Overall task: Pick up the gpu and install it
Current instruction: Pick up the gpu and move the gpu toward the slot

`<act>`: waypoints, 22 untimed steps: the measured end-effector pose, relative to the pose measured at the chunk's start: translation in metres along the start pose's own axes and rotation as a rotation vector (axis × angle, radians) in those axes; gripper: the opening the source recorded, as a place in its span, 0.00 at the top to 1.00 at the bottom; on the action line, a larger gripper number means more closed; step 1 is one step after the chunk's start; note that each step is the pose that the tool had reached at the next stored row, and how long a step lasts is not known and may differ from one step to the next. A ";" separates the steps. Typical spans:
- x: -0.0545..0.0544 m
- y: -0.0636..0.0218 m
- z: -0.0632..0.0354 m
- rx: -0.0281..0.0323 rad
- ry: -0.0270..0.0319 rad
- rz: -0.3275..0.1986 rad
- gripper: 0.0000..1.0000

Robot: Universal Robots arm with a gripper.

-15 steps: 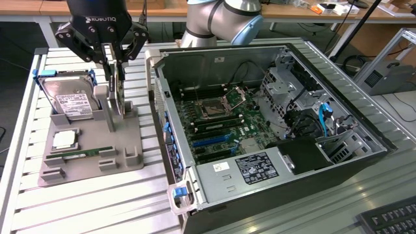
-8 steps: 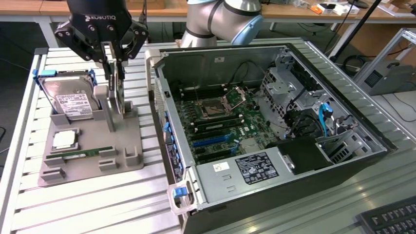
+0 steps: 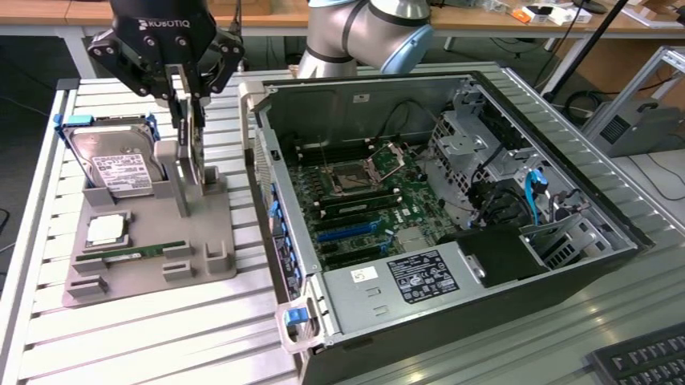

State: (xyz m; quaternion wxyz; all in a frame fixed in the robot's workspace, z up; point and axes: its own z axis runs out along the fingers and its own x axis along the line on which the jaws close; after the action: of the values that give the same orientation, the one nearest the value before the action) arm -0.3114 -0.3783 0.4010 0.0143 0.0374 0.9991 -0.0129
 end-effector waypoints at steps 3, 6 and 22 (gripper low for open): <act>0.000 0.0000 -0.0018 -0.0001 -0.0001 0.000 0.73; 0.000 -0.0001 -0.0033 0.0000 0.0000 0.000 0.73; 0.000 -0.0002 -0.0085 -0.0001 -0.0001 0.000 0.73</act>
State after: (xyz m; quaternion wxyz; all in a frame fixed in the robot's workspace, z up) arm -0.3114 -0.3783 0.4096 0.0144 0.0374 0.9991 -0.0129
